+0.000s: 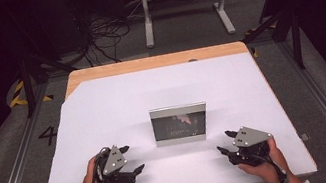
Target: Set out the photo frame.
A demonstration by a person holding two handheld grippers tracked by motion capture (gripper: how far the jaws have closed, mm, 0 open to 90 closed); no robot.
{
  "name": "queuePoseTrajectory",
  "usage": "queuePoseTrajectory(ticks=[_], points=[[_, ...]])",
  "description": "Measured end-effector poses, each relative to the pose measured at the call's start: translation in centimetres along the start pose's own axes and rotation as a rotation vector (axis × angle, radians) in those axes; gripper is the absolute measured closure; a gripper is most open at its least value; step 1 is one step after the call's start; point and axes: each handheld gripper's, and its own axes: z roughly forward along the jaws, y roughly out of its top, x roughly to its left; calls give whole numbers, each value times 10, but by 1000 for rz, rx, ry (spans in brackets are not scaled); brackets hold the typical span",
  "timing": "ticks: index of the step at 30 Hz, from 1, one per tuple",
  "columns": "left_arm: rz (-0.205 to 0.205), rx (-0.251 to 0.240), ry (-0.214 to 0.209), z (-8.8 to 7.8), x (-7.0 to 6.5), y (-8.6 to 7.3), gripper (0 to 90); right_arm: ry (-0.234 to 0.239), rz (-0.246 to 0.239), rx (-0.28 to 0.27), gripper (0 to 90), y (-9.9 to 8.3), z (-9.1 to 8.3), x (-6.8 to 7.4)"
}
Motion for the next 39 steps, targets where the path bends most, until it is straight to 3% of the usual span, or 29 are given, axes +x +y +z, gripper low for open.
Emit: queuePoseTrajectory(ticks=[3,6,20,26,39], points=[[5,-13,5,-7,2,-6,209,-3,18,-24,376,-6,-5,-4],[-24,-48,-7,-14,6,-11,187,-5,39,-56,349,-11,-9,-8],[-101,-57,25,-27,19,-27,132,-30,50,-37,258,-23,-14,-19],[-86,-33,30,-23,18,-26,125,-19,37,-35,249,-22,-11,-17],[-94,-35,28,-23,17,-27,119,-7,30,-23,239,-20,-7,-14]])
